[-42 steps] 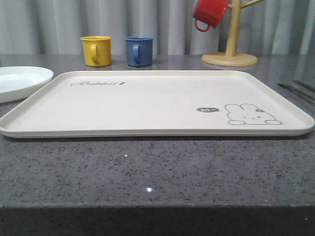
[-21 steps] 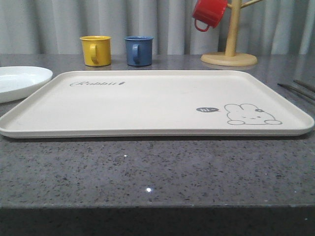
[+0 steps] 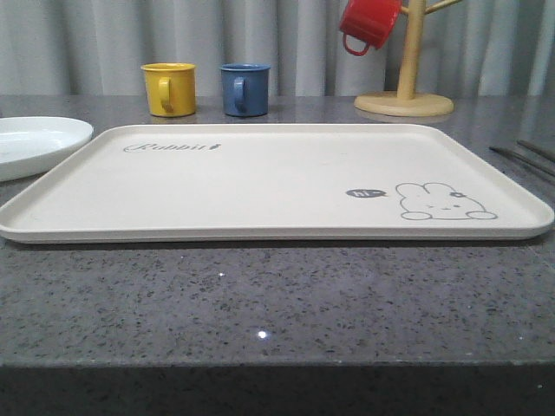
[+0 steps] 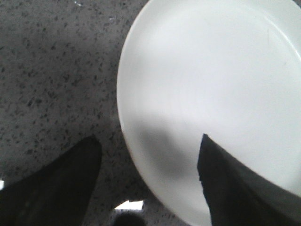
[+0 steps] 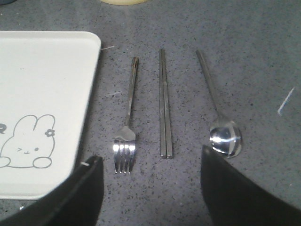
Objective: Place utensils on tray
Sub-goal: 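Grasp the white plate rim with the left gripper and lift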
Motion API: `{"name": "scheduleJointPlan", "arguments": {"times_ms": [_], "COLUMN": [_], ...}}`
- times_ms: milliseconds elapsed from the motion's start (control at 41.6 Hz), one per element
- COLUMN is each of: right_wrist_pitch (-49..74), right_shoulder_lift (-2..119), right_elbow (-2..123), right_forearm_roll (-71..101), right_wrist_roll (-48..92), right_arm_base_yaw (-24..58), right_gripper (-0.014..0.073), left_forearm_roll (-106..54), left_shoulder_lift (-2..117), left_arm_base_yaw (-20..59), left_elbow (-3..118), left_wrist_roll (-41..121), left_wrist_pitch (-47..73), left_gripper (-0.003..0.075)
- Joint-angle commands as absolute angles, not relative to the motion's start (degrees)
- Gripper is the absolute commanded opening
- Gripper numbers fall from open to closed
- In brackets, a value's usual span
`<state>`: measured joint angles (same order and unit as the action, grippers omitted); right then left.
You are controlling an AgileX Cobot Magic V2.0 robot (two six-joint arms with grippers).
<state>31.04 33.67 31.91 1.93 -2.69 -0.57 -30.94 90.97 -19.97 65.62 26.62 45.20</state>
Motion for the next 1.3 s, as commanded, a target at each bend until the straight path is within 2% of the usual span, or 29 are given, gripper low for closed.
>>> {"name": "scheduleJointPlan", "arguments": {"times_ms": [0, 192, 336, 432, 721, 1009, 1273], "right_wrist_pitch": [27.2, 27.2, 27.2, 27.2, 27.2, 27.2, 27.2], "right_shoulder_lift": [34.2, 34.2, 34.2, 34.2, 34.2, 34.2, 34.2], "right_elbow": [33.5, 33.5, 33.5, 33.5, 33.5, 33.5, 33.5], "right_forearm_roll": [1.7, 1.7, 1.7, 1.7, 1.7, 1.7, 1.7], "right_wrist_roll": [-2.2, -2.2, -2.2, -2.2, -2.2, -2.2, -2.2], "right_arm_base_yaw": [-0.8, -0.8, -0.8, -0.8, -0.8, -0.8, -0.8], "right_gripper": [0.0476, 0.0476, 0.0476, 0.0476, 0.0476, 0.0476, 0.0476], "left_forearm_roll": [-34.1, -34.8, -34.8, -34.8, -33.6, -32.8, -32.8], "left_shoulder_lift": [90.8, 93.6, 94.2, 94.3, 94.3, 91.7, 88.5], "left_arm_base_yaw": [-20.1, -20.1, -20.1, -20.1, -20.2, -19.5, -11.2], "left_elbow": [68.9, 70.2, 70.4, 70.4, 70.8, 78.4, 81.9], "left_wrist_roll": [27.0, 27.0, 27.0, 27.0, 27.0, 27.0, 27.1], "left_wrist_pitch": [43.4, 42.2, 42.3, 42.7, 43.7, 51.8, 55.8], "left_gripper": [0.0449, 0.0428, 0.0348, 0.0273, -0.0015, -0.0018, -0.0018]}}
